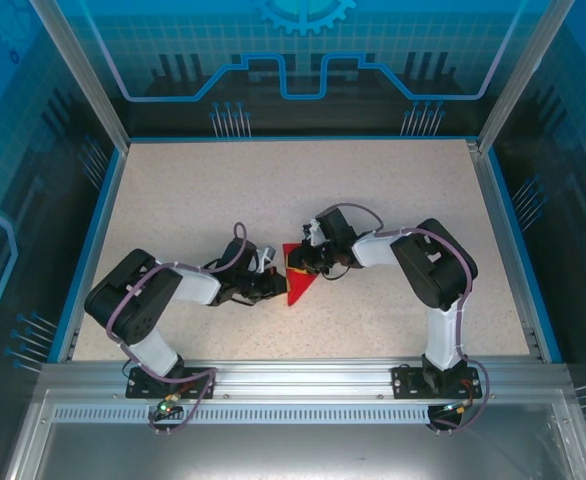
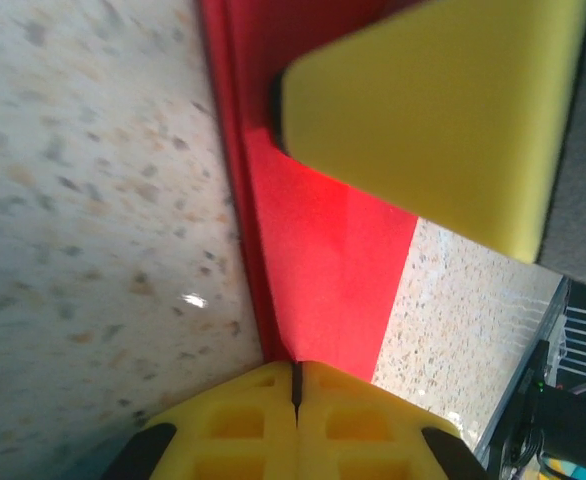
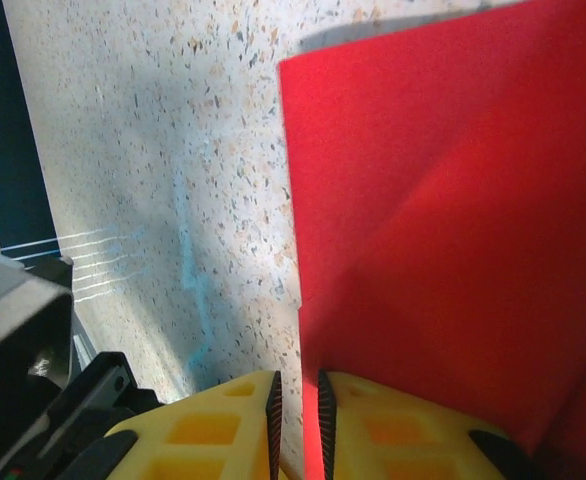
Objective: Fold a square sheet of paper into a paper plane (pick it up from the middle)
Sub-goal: Fourth fold the wing at the center of the table.
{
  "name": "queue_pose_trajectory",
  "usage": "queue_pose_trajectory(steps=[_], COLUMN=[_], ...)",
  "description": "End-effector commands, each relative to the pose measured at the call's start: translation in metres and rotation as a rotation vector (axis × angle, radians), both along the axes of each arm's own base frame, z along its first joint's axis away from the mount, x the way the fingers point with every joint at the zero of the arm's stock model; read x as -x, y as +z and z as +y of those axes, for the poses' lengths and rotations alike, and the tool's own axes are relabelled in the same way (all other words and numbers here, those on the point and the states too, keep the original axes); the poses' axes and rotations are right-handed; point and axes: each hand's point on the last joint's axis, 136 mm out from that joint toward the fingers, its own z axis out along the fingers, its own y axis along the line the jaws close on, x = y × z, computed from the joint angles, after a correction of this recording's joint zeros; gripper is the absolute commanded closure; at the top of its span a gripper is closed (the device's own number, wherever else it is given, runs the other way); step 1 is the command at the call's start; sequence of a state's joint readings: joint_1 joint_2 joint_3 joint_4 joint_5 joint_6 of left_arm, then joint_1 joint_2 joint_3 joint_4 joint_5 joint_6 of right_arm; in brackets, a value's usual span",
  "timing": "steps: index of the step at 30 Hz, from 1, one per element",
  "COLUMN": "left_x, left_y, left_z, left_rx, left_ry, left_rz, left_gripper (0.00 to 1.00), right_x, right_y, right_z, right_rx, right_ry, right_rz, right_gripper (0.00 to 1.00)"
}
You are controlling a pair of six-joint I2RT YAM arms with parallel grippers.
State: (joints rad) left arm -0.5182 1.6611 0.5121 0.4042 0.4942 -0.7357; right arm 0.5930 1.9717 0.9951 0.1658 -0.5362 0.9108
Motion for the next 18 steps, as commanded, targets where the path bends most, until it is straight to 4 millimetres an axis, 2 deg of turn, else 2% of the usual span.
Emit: queue_pose_trajectory(steps=[1,7,16,18], left_x=[0.008,0.008,0.014,0.016], left_y=[0.007,0.015,0.010,0.005], left_z=[-0.012,-0.013,-0.016,-0.014], left_rx=[0.018,0.022,0.024,0.010], left_ry=[-0.046,-0.050,-0.072,-0.071], left_rz=[0.025,0.013,0.034,0.046], left_gripper=[0.94,0.90,0.94,0.92], right_x=[0.005,0.008,0.009,0.011], right_y=[-0.007,-0.010,-0.014,-0.016], right_z=[0.002,-0.002,-0.003,-0.004], right_rx=[0.001,0.007,0.011,0.017], right_ry=[0.032,0.032,0.030,0.031], right_rz=[0.015,0.019,0.027,0.031], right_gripper=[0.80,0.80,0.81,0.81])
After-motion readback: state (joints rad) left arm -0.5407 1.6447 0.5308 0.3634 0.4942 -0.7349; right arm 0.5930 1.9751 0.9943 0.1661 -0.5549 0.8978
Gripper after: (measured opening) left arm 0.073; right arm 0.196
